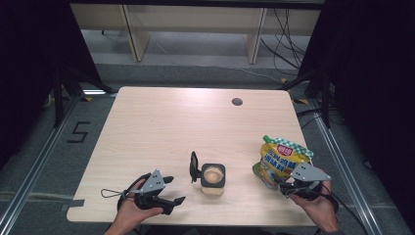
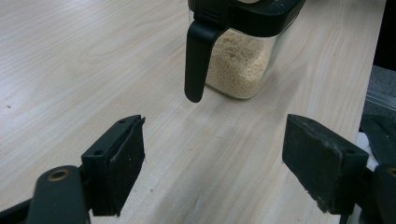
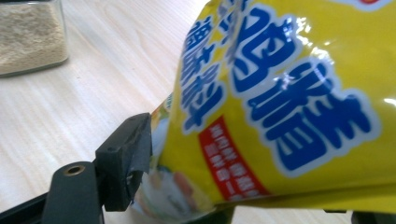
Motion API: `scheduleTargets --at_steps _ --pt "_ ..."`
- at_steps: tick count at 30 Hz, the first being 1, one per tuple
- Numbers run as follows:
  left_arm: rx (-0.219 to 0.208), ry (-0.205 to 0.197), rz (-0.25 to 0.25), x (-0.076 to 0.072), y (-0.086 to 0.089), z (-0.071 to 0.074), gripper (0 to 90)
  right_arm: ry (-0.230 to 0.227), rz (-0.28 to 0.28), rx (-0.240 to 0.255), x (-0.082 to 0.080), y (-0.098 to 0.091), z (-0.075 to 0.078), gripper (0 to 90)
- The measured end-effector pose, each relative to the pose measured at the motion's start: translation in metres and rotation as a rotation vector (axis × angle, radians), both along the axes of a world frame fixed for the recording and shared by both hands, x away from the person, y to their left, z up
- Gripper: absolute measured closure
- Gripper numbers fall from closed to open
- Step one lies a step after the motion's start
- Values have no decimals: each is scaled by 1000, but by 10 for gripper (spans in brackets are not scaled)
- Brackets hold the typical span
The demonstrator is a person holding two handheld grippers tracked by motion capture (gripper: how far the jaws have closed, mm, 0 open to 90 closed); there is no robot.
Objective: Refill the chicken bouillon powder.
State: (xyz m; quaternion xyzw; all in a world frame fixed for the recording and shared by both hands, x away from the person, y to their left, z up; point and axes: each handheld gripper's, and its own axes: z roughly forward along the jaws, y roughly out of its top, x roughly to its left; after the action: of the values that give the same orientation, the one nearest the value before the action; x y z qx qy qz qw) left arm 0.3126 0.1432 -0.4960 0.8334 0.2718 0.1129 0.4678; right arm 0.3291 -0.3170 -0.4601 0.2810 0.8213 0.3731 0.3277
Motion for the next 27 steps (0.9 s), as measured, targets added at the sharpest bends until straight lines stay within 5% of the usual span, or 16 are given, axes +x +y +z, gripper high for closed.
scheduleTargets --at_steps 6,15,27 --pt "0 0 0 0 0 0 207 3 -13 -28 -6 1 0 251" --pt "21 -14 -19 2 1 1 207 64 -52 24 -16 -2 -1 249" --pt "17 5 2 1 1 0 207 123 -104 7 -29 -5 -6 252"
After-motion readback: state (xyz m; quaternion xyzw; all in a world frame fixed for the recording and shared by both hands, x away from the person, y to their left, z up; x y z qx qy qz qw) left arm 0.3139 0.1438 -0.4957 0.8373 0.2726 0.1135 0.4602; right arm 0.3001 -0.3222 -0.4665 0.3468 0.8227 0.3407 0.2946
